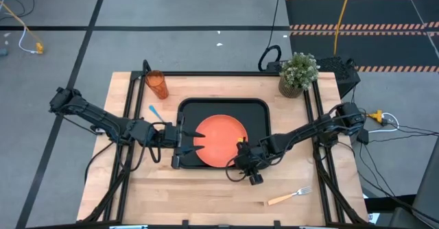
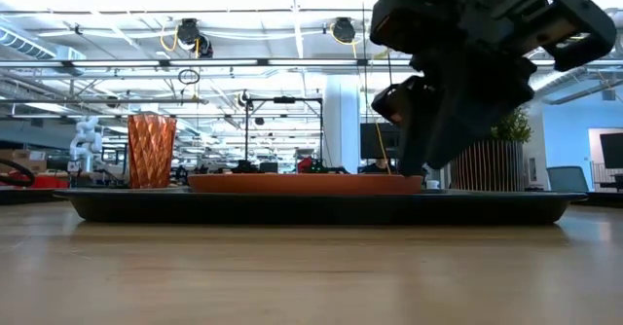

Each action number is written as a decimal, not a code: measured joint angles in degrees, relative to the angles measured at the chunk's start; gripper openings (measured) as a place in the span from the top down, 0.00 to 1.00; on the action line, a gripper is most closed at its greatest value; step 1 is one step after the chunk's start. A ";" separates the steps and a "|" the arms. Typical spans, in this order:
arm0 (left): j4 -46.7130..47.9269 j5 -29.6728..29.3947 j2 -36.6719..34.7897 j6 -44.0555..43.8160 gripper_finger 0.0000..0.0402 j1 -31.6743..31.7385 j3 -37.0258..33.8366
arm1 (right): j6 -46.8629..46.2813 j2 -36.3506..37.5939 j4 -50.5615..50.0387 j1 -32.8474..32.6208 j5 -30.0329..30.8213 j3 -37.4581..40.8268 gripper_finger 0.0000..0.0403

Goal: Pick and place plate/cup/fork/spoon on tray
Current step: Put the orange plate on the black serving tray

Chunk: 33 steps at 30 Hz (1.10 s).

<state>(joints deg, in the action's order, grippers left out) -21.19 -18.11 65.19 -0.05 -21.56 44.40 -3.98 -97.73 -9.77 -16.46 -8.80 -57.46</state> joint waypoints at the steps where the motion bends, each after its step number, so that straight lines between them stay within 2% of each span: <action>1: 0.00 0.00 0.00 0.00 0.57 0.00 0.00 | 0.02 -0.01 0.54 0.20 0.14 0.20 0.65; 10: -0.01 0.00 0.00 0.00 0.57 0.00 0.00 | 0.18 0.00 1.83 1.12 4.41 0.25 0.65; 13: -0.02 0.00 0.00 0.00 0.57 0.00 0.00 | 0.20 0.00 1.83 1.12 3.89 0.25 0.65; 18: 0.00 0.00 0.00 0.00 0.57 0.00 0.00 | 0.15 0.00 2.72 0.59 -1.82 0.25 0.65; 27: 0.00 0.00 0.00 0.00 0.57 0.00 0.00 | 0.13 0.00 4.87 0.01 -1.29 0.35 0.65; 33: 0.00 0.00 0.00 0.02 0.57 0.00 -0.02 | -3.12 0.00 10.09 0.86 -0.17 4.21 0.65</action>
<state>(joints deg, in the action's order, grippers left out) -21.19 -18.11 65.19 -0.03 -21.56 44.38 -7.09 -97.73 0.32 -15.59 -8.97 -53.25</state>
